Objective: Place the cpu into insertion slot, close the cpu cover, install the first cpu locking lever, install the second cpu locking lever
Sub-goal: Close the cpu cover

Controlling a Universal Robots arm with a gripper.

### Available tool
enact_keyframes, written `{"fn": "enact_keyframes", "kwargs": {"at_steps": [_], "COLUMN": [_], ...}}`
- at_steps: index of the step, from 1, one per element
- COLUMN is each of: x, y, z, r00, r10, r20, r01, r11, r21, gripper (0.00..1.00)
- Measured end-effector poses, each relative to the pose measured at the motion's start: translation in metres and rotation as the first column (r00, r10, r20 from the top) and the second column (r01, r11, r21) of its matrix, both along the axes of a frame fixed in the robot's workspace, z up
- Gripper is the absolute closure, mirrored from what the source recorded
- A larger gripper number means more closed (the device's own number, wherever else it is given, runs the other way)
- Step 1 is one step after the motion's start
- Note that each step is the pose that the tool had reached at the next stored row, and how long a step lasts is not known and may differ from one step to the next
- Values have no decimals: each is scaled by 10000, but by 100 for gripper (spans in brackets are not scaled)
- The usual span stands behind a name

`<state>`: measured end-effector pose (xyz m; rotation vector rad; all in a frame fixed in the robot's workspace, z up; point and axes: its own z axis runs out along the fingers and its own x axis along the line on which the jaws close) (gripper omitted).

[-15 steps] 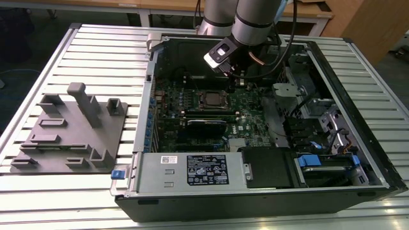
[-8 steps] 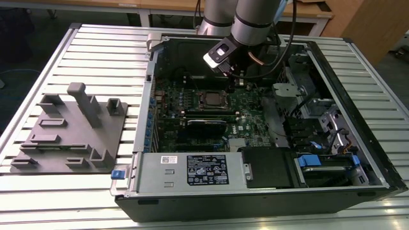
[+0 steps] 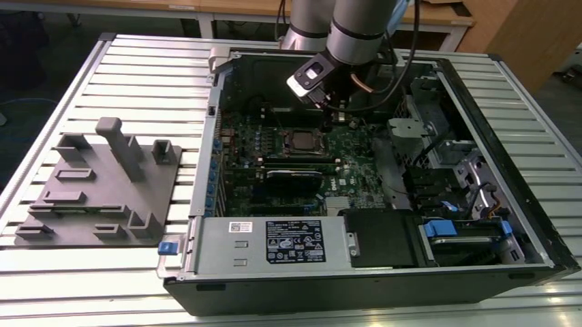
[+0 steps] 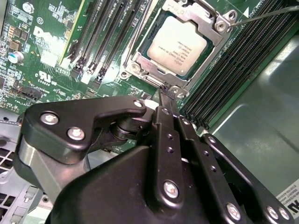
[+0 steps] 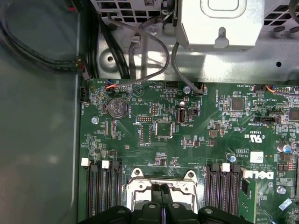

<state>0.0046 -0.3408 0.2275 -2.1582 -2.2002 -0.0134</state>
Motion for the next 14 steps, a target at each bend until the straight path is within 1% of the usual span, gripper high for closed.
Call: {"fn": "enact_keyframes", "kwargs": {"at_steps": [14], "x": [-40], "y": [0], "z": [-3], "r00": [10000], "r10": [1], "r20": [1], "r01": [-1], "r11": [10000], "r21": [1], "gripper": [89]}}
